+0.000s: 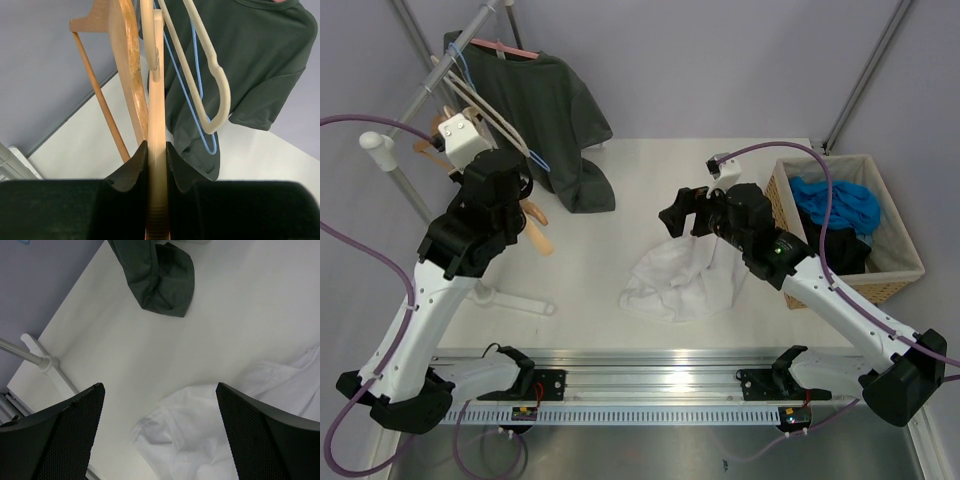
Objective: Remove the t-shirt from the hanger
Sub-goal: Place the hanger at the clothesline.
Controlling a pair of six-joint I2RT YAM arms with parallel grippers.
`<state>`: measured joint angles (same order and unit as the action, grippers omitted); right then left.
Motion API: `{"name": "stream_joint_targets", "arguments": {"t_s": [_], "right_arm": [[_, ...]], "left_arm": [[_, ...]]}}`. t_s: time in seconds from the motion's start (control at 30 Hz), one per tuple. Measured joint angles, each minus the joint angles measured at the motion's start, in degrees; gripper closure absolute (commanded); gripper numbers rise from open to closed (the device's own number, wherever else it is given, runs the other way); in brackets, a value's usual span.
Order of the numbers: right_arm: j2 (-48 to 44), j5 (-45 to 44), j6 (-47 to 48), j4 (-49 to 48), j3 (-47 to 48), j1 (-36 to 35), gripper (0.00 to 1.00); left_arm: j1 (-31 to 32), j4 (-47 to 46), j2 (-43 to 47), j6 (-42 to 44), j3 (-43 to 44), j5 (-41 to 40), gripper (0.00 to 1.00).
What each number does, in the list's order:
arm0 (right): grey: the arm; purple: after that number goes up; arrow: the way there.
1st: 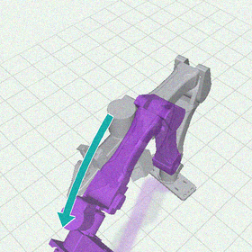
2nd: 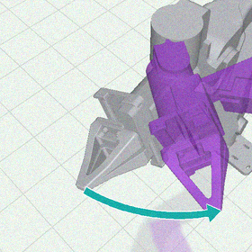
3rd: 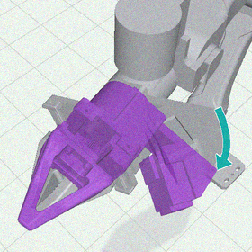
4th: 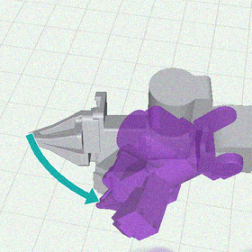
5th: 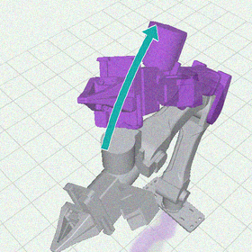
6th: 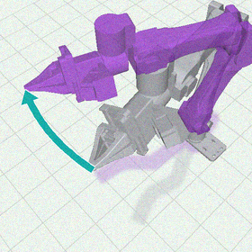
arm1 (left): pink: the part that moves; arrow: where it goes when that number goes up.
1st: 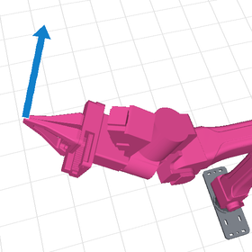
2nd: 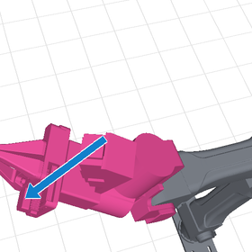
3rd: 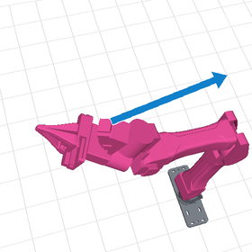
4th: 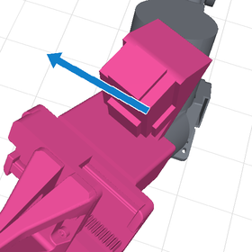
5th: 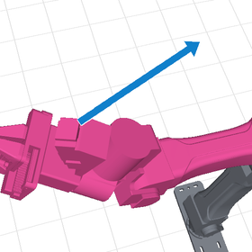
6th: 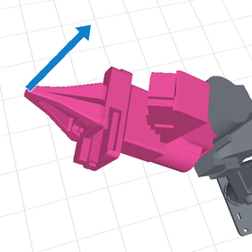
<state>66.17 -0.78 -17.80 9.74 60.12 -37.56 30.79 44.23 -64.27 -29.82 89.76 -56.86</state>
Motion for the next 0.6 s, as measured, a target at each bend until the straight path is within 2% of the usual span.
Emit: {"name": "stream_joint_targets", "arguments": {"t_s": [0.33, 0.6], "right_arm": [[-0.04, 1.29, -0.02, 0.0, -0.02, 0.0, 0.0], [-0.22, 1.57, -0.04, 0.0, 0.0, 0.0, 0.0]], "left_arm": [[0.0, -0.17, 8.83, 3.37, -2.86, 4.26, 1.0], [-0.02, -0.02, 12.83, 3.3, -7.3, 11.39, 1.0]]}}
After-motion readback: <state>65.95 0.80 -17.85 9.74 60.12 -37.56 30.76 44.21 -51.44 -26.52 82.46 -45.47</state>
